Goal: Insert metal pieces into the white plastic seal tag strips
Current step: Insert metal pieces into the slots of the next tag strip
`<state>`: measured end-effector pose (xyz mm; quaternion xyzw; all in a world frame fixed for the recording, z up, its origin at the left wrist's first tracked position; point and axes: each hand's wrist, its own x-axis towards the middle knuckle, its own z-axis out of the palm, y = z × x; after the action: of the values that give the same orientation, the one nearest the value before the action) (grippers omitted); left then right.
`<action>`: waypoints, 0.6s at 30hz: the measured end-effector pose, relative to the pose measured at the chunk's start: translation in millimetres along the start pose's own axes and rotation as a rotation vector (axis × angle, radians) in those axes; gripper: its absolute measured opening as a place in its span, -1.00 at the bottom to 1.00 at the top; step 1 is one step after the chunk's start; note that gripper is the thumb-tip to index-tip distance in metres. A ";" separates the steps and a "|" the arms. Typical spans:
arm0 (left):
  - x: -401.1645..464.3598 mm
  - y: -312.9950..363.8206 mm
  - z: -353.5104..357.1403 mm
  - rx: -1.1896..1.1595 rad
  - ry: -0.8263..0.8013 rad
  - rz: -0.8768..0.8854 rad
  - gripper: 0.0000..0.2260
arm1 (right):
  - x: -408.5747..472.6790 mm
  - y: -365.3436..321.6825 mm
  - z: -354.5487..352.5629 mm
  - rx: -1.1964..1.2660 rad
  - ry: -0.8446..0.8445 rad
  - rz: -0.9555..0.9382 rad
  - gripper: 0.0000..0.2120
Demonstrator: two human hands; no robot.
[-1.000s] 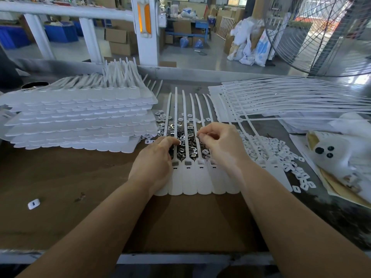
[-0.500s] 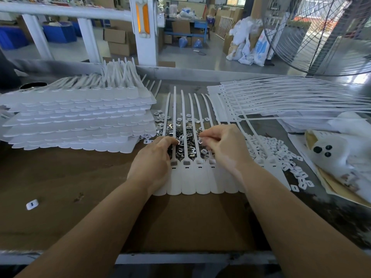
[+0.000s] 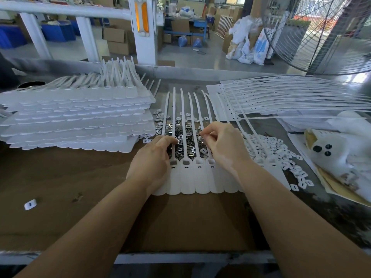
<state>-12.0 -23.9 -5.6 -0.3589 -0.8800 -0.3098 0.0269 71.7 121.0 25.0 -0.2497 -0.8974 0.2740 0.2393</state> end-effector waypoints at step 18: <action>0.7 0.9 0.1 -0.011 -0.008 -0.010 -0.59 | -1.6 -4.8 -5.8 -0.083 -0.206 0.003 -0.72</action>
<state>-12.0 -22.9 -5.0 -0.3558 -0.8802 -0.3135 0.0200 74.7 118.7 31.7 -0.2311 -0.9275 0.2612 0.1348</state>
